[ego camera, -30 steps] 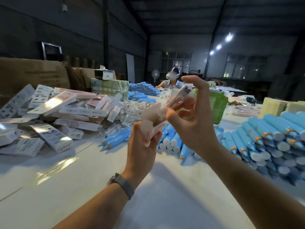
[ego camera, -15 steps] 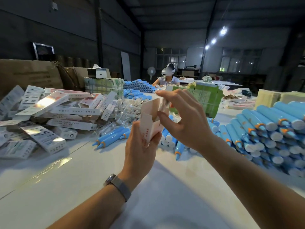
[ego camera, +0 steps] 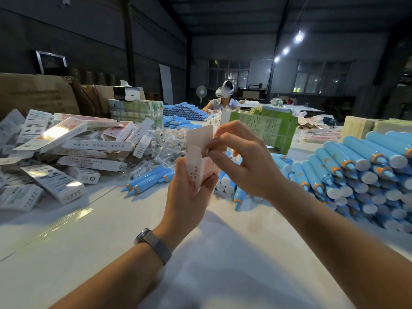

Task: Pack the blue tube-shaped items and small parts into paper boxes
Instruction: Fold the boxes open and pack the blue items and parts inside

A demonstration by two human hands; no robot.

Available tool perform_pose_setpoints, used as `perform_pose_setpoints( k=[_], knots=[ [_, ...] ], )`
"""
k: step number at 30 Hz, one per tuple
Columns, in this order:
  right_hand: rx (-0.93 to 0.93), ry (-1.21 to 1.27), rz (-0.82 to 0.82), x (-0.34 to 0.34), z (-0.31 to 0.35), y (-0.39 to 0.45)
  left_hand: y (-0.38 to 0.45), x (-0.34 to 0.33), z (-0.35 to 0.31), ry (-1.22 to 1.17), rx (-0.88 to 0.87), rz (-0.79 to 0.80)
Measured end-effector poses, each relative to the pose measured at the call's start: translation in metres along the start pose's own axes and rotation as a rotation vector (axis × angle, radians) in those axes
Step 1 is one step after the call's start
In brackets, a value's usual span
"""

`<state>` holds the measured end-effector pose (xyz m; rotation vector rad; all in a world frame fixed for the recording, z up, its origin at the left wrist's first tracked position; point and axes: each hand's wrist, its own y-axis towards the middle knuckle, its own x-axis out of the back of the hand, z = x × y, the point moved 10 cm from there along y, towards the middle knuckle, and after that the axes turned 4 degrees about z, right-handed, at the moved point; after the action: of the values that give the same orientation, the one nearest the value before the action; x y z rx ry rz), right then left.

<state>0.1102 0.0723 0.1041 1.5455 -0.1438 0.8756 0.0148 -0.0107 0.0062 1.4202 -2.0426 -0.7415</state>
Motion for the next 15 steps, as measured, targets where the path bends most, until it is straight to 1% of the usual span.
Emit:
perform_pose_setpoints(
  k=[3, 6, 7, 11, 13, 15],
  knots=[
    [-0.088, 0.000, 0.103, -0.009, -0.011, -0.005, -0.002, -0.004, -0.001, -0.077, 0.003, 0.040],
    [-0.090, 0.060, 0.122, -0.005, -0.012, -0.011, -0.005, -0.012, -0.010, -0.145, -0.048, 0.096],
    [-0.095, 0.115, 0.112, -0.003, -0.013, -0.014, -0.007, -0.016, -0.013, -0.180, -0.063, 0.118],
    [-0.233, 0.476, 0.001, 0.003, -0.025, -0.025, -0.013, -0.025, -0.023, -0.237, -0.101, 0.176],
    [-0.255, 0.559, -0.043, 0.003, -0.027, -0.030, -0.014, -0.022, -0.026, -0.205, -0.114, 0.169],
    [-0.270, 0.583, -0.076, 0.006, -0.028, -0.032, -0.012, -0.015, -0.029, -0.124, -0.135, 0.138]
  ],
)
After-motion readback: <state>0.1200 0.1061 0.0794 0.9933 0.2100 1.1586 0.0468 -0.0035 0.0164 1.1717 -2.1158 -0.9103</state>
